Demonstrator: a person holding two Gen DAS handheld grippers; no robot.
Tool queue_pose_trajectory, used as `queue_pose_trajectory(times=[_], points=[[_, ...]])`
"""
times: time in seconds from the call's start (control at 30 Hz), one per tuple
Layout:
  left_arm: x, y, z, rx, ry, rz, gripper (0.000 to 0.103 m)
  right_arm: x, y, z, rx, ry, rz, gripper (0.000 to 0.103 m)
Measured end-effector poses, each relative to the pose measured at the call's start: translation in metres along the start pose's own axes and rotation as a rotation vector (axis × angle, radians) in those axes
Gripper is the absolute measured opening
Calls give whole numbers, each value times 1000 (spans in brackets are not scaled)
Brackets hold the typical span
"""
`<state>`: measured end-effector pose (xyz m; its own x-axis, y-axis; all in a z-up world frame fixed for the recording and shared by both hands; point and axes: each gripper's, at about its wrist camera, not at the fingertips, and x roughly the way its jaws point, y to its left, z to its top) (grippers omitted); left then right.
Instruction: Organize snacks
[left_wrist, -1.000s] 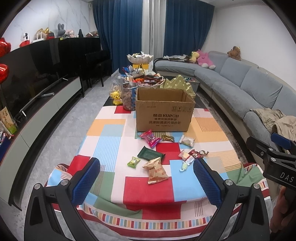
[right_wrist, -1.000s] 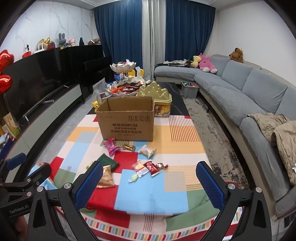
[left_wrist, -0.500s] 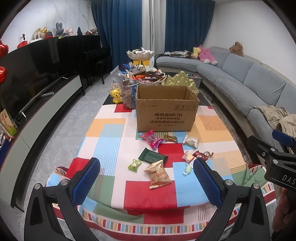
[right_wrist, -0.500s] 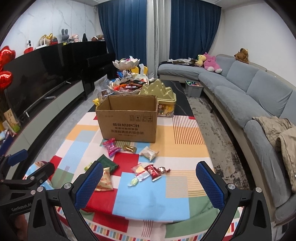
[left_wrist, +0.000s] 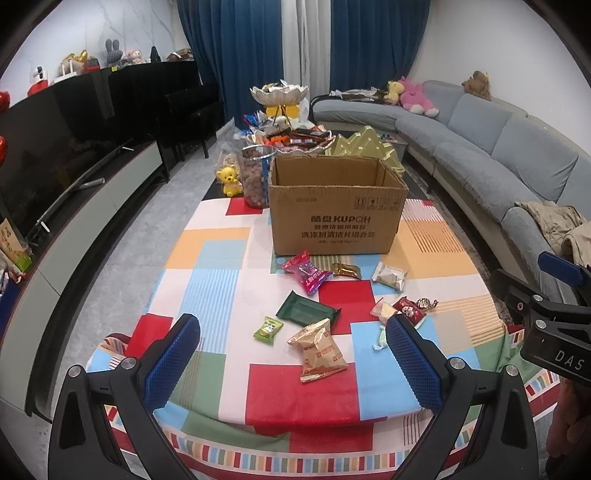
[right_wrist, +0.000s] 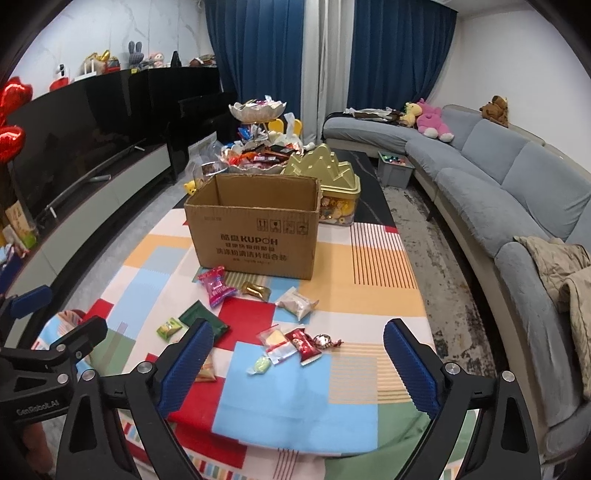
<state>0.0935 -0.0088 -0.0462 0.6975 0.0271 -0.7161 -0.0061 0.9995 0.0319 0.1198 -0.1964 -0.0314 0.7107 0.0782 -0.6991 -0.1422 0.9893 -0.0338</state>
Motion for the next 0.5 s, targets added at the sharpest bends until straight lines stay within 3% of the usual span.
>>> queue_pose_trajectory(times=[0.5], points=[[57, -8, -6, -5, 110, -18, 102, 49, 3, -11, -69, 110, 33, 84]])
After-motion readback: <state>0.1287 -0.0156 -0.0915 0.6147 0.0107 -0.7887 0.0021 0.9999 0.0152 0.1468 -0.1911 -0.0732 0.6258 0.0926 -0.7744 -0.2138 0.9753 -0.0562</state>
